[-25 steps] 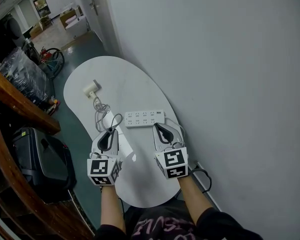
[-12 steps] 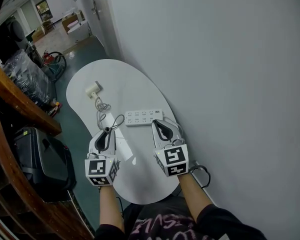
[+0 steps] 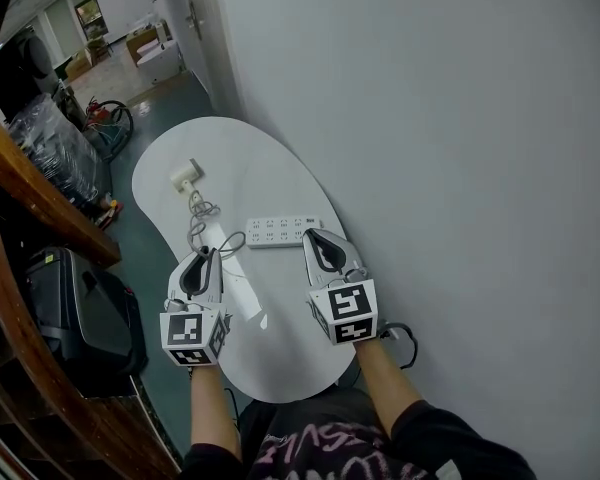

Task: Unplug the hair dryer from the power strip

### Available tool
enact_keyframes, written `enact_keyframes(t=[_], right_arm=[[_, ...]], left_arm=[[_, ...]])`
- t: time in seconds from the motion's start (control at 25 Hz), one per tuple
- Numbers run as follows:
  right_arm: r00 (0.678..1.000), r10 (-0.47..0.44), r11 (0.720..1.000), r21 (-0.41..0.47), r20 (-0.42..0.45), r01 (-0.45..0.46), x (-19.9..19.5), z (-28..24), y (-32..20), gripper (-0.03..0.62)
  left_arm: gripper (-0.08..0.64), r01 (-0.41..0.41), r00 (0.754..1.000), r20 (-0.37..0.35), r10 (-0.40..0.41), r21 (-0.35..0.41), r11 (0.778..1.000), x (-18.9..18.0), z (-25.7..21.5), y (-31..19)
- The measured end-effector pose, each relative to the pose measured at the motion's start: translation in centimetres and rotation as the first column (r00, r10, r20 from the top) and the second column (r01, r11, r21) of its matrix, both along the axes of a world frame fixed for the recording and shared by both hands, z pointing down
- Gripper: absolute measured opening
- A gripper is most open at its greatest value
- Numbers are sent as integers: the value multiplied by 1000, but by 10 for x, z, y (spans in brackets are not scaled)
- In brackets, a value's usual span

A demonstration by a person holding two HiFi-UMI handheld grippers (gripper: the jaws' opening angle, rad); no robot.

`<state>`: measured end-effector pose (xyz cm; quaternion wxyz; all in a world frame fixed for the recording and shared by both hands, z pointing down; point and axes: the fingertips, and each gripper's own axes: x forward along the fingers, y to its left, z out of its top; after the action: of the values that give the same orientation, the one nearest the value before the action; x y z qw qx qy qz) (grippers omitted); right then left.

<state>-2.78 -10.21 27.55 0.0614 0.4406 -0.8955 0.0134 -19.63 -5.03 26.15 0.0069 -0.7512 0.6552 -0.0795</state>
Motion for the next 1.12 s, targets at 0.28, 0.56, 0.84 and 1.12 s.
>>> enact_keyframes(t=[0.28,0.56,0.84,1.12], right_arm=[[1000,-16,1000,4,6,16,3,1,3,18],[1000,-10,1000,6,12,10,11,3,6,18],[1000,-5,1000,23,28,5,18,-4,4,18],[999,-3,1000,18,36,2,23,-1,3,18]], left_arm=[[55,8,1000,2,-8,6,1000,5,0,5],[55,26,999,-35,-26,23,999,7,0,11],[55,30,999,-26,-29,37,999,9,-4,13],[55,15,1000,-4,-15,30,999,17,-2,9]])
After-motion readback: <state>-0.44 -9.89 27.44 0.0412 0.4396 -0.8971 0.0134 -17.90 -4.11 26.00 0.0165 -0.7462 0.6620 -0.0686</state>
